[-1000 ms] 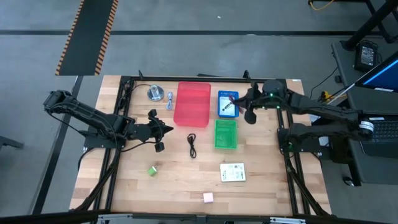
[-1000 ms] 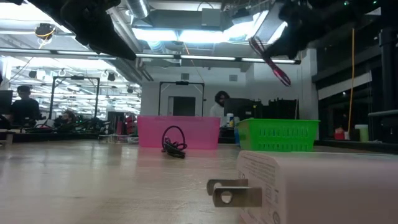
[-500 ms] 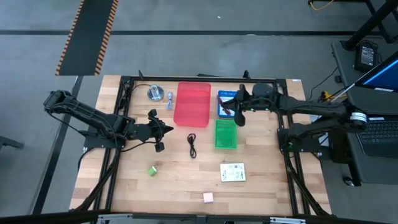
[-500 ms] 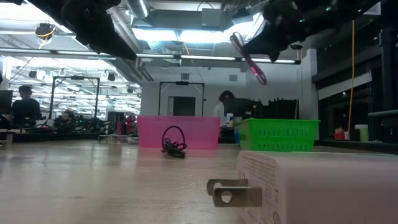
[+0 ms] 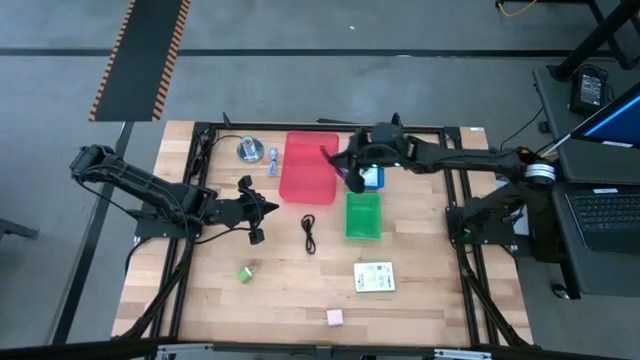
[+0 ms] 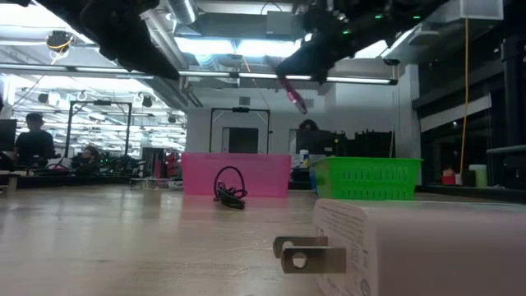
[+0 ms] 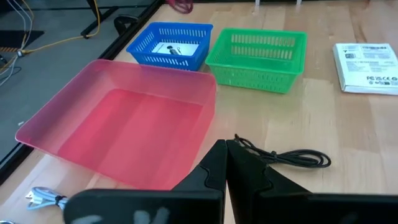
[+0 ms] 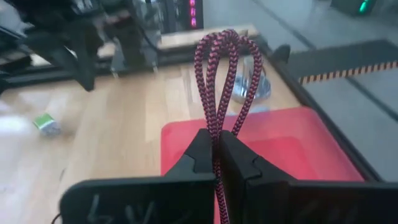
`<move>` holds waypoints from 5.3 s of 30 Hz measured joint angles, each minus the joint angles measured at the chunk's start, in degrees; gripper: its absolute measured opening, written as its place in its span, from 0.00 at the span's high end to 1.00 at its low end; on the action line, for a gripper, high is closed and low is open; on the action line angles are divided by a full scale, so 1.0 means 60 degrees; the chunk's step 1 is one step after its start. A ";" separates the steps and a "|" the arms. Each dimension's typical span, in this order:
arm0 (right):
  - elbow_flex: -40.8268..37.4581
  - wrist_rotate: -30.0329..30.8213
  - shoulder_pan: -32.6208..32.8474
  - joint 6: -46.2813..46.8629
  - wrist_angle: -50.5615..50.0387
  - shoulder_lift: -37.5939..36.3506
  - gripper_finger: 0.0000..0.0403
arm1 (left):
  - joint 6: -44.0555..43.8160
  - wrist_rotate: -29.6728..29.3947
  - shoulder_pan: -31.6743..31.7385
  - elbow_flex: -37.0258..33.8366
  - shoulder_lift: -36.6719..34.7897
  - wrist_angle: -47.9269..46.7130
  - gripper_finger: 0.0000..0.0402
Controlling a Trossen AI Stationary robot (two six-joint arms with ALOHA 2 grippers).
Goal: Pick and place items into bin
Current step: Put the red USB cable into the red bin, then put the white USB cable into the red bin
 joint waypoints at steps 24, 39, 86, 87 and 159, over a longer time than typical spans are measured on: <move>0.5340 0.0022 -0.0225 0.1305 -0.3386 0.5348 1.00 | 0.0000 0.0008 0.0000 0.0000 0.0002 -0.0780 1.00; 0.5344 0.0015 -0.0229 0.1759 -0.3477 0.5977 1.00 | -0.0003 0.0008 -0.0007 0.0000 0.0000 -0.0776 1.00; 0.5048 0.1009 0.0361 -0.1768 -0.5598 0.2730 1.00 | -0.0496 -0.0291 -0.0007 0.0000 -0.0001 -0.1448 1.00; 0.4787 0.1009 0.0382 -0.1762 -0.5497 0.2618 1.00 | -0.0501 -0.0291 -0.0007 0.0000 -0.0001 -0.1447 1.00; -0.4645 0.1785 0.4266 0.0001 0.5905 0.0002 1.00 | -0.1458 -0.1140 0.2597 0.0003 0.0047 -0.1108 0.48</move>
